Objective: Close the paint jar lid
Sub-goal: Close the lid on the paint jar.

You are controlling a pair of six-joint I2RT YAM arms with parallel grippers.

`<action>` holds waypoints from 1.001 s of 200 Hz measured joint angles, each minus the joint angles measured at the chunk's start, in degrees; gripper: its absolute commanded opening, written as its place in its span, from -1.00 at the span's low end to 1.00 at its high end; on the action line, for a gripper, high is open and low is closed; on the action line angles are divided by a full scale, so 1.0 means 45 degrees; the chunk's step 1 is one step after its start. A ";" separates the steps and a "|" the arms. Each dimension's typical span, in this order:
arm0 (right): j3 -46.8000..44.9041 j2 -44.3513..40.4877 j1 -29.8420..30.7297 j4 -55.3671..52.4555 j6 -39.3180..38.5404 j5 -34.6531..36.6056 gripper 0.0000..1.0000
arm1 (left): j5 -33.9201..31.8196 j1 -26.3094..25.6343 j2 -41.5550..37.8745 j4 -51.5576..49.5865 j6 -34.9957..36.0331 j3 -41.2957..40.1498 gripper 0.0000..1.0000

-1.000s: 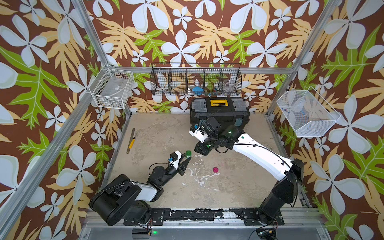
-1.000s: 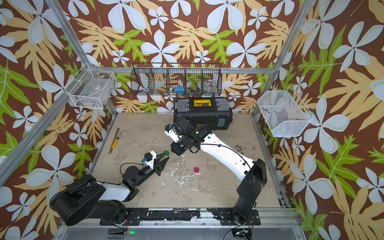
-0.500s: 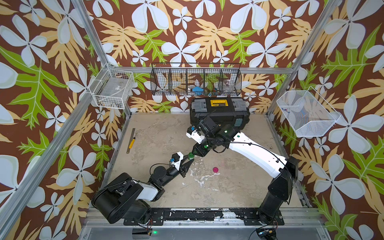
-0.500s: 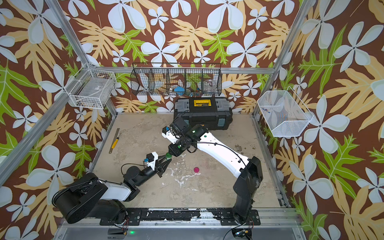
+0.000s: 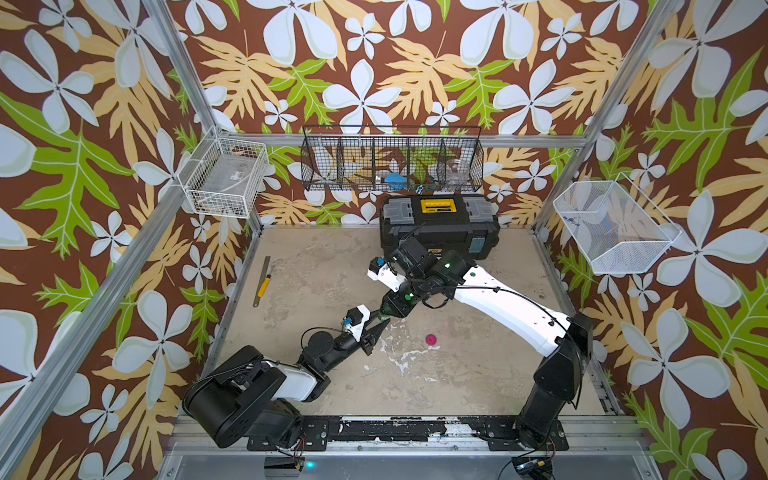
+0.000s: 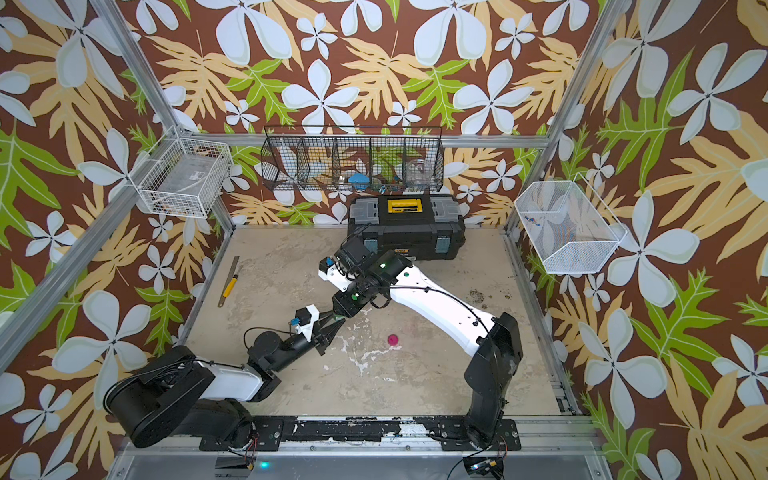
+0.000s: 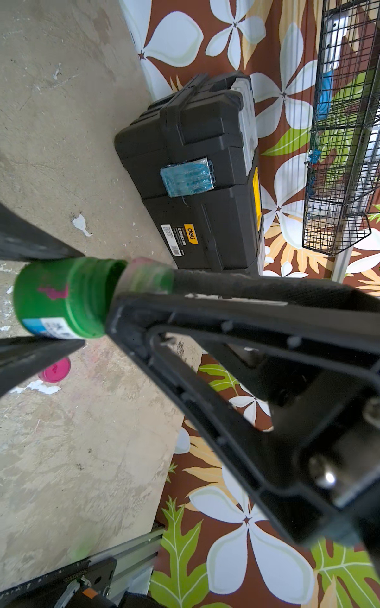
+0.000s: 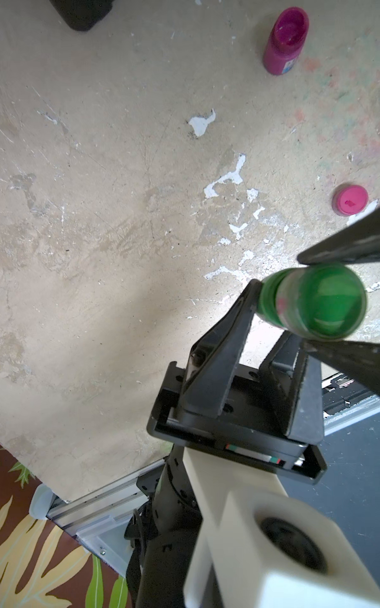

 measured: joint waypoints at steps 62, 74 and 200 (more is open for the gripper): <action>0.0005 0.0214 0.0053 -0.0126 -0.0063 0.0121 -0.34 | 0.0019 -0.0015 -0.0107 -0.0437 0.0151 0.0034 -0.75; 0.0034 0.0306 0.0053 -0.0146 -0.0073 0.0165 -0.34 | 0.0010 -0.0015 -0.0146 -0.0593 0.0194 0.0034 -0.75; 0.0398 0.0481 -0.0010 -0.0476 -0.0194 0.0272 -0.29 | 0.0005 -0.0024 -0.0219 -0.0607 0.0291 0.0034 -0.76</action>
